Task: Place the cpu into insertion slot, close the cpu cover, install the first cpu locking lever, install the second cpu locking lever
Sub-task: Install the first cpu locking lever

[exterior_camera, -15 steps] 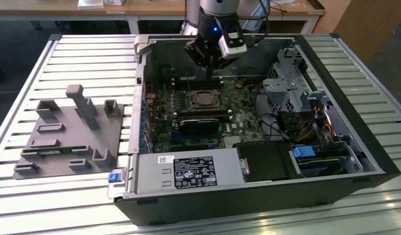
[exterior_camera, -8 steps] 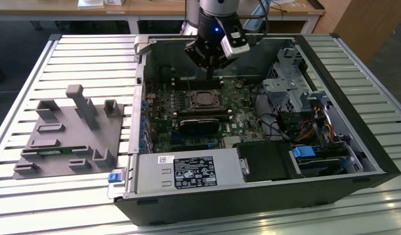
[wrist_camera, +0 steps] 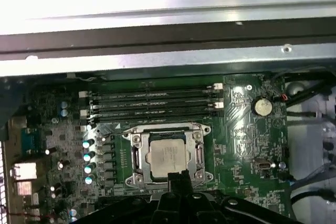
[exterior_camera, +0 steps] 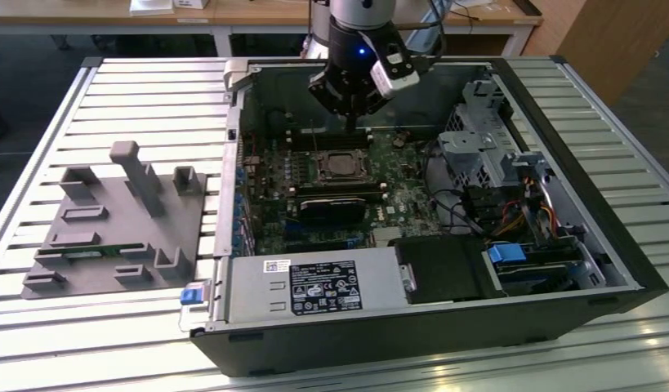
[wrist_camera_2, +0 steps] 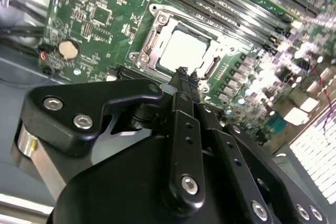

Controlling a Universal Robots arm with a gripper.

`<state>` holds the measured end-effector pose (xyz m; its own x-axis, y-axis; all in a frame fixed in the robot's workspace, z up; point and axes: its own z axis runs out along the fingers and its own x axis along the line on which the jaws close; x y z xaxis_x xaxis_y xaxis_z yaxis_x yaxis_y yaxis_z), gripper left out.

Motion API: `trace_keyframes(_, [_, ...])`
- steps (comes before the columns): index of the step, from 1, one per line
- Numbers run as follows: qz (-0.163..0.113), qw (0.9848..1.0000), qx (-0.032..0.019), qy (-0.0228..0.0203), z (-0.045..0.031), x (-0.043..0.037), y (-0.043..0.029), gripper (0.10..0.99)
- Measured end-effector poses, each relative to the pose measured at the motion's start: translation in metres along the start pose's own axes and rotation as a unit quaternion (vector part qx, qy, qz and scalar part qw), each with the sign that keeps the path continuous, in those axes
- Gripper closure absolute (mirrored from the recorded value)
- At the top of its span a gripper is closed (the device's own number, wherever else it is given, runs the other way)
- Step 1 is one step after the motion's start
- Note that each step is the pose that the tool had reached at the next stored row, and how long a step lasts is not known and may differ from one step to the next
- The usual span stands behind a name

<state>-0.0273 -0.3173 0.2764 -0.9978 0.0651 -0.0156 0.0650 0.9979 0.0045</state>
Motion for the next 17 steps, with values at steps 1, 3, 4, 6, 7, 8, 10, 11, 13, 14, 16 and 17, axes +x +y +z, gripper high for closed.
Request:
trace_keyframes(1, [-0.008,1.0000,-0.0002,0.0000,0.0001,0.0000,0.0000,0.969])
trace_keyframes(3, [-0.014,0.9999,-0.0004,0.0000,0.0004,0.0026,-0.0002,0.969])
trace_keyframes(4, [-0.014,0.9999,-0.0004,-0.0001,0.0005,0.0069,-0.0005,0.969])
trace_keyframes(6, [-0.014,0.9999,-0.0005,-0.0002,0.0006,0.0158,-0.0010,0.969])
trace_keyframes(7, [-0.014,0.9999,-0.0006,-0.0003,0.0006,0.0203,-0.0013,0.969])
trace_keyframes(8, [-0.014,0.9999,-0.0005,-0.0003,0.0006,0.0247,-0.0016,0.969])
trace_keyframes(10, [-0.014,0.9999,-0.0005,-0.0004,0.0008,0.0339,-0.0022,0.969])
trace_keyframes(11, [-0.014,0.9999,-0.0006,-0.0004,0.0012,0.0376,-0.0024,0.969])
trace_keyframes(13, [-0.014,0.9999,-0.0006,-0.0004,0.0021,0.0426,-0.0026,0.969])
trace_keyframes(14, [-0.014,0.9999,-0.0005,-0.0004,0.0027,0.0450,-0.0027,0.969])
trace_keyframes(16, [-0.014,0.9999,-0.0006,-0.0004,0.0042,0.0494,-0.0028,0.969])
trace_keyframes(17, [-0.014,0.9999,-0.0005,-0.0004,0.0050,0.0519,-0.0029,0.969])
